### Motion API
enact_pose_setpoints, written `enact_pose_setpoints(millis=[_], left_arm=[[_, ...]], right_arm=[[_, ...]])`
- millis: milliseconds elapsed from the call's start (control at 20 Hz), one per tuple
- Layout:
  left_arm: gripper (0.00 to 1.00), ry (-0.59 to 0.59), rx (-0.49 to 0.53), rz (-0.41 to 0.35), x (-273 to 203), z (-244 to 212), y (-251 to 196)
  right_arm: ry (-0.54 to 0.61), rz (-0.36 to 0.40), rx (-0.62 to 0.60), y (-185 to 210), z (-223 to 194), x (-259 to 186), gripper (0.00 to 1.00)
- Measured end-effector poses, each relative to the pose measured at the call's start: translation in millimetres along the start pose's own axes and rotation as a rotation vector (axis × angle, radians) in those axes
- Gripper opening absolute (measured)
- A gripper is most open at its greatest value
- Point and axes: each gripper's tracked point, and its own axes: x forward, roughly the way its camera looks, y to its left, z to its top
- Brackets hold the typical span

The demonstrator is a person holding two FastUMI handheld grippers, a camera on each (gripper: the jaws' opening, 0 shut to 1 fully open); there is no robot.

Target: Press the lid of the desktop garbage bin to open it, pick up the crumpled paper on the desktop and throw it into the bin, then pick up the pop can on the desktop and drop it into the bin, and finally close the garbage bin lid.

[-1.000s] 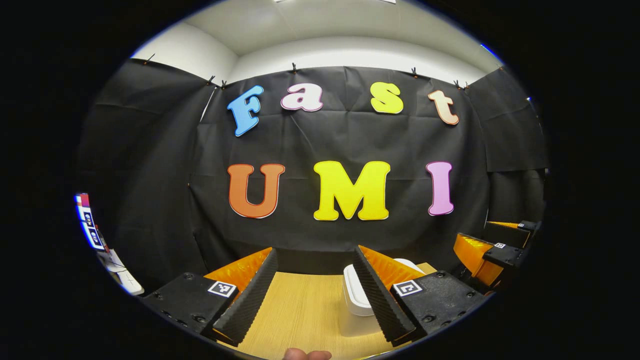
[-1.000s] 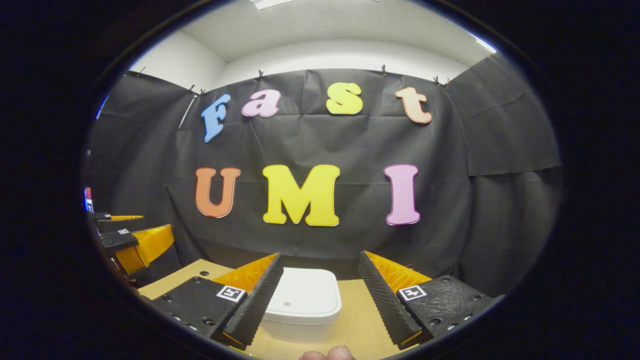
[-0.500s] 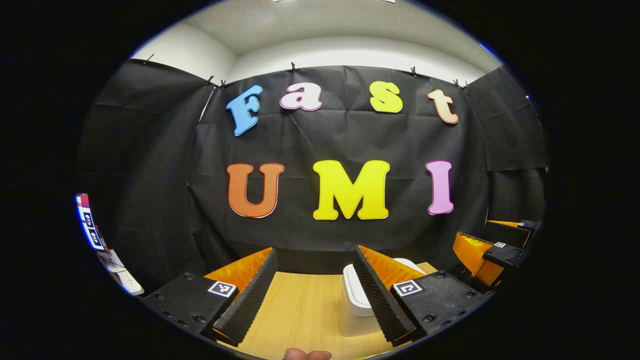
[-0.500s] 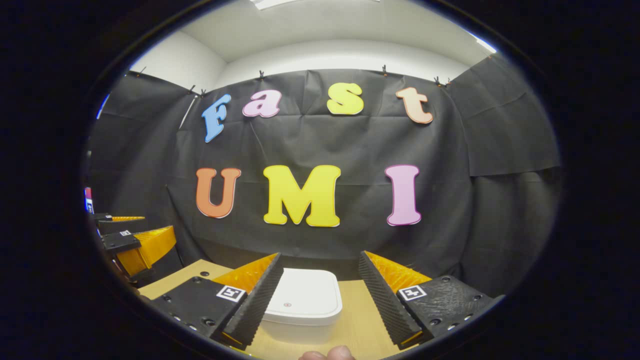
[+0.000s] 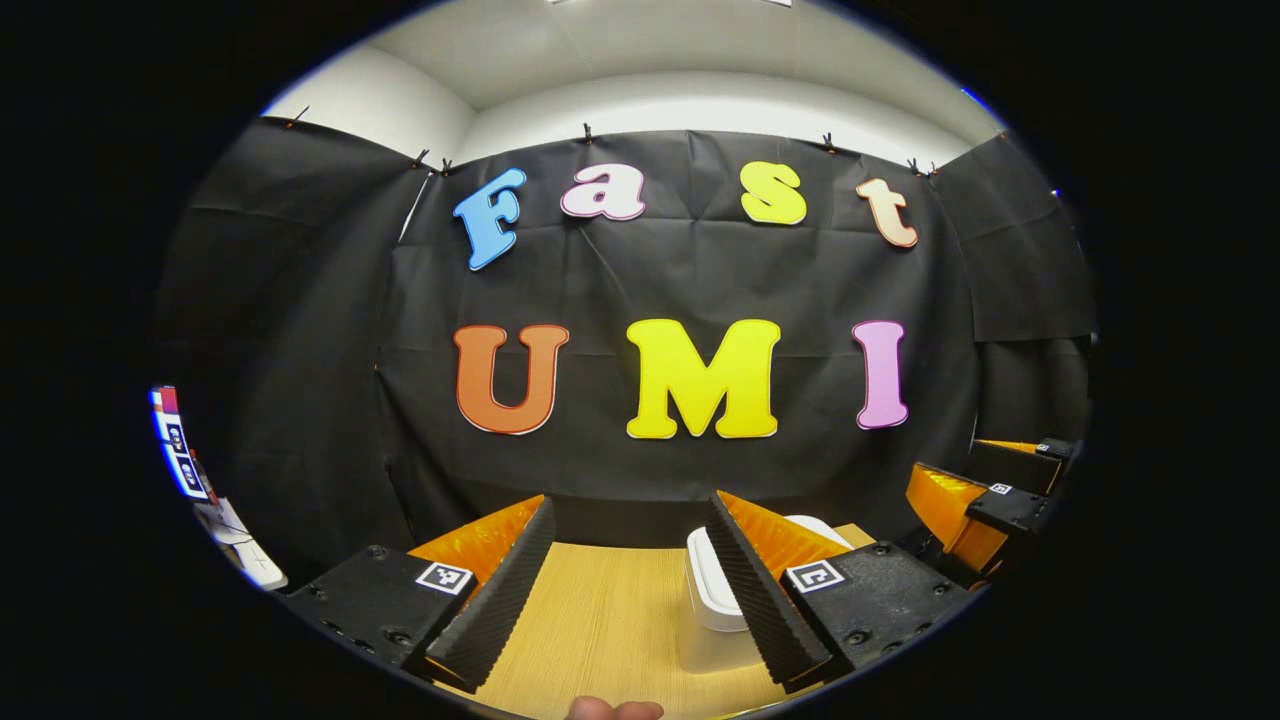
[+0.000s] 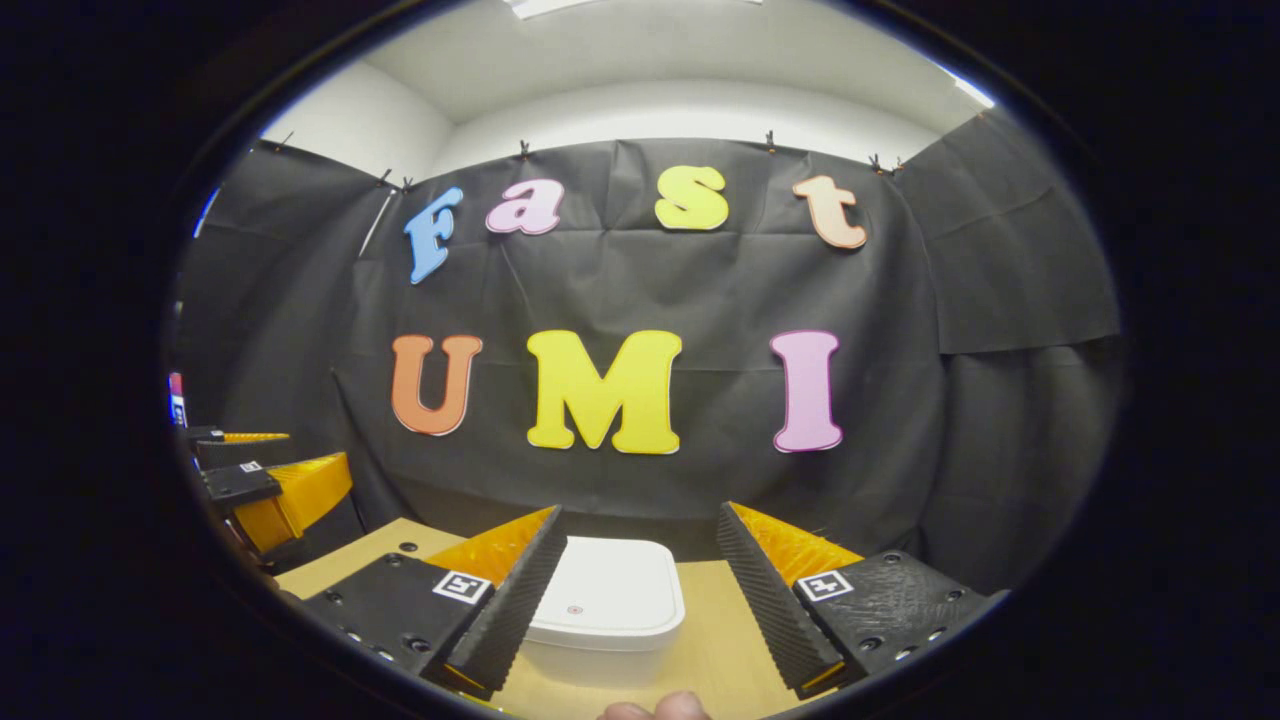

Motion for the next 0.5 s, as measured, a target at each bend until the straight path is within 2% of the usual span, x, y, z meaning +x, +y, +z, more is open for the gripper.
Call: enact_pose_setpoints(millis=[500], left_arm=[[0.98,-0.013,0.001,-0.002,-8,3,5]], right_arm=[[-0.016,-0.006,-0.003,5,5,-10,0.95]])
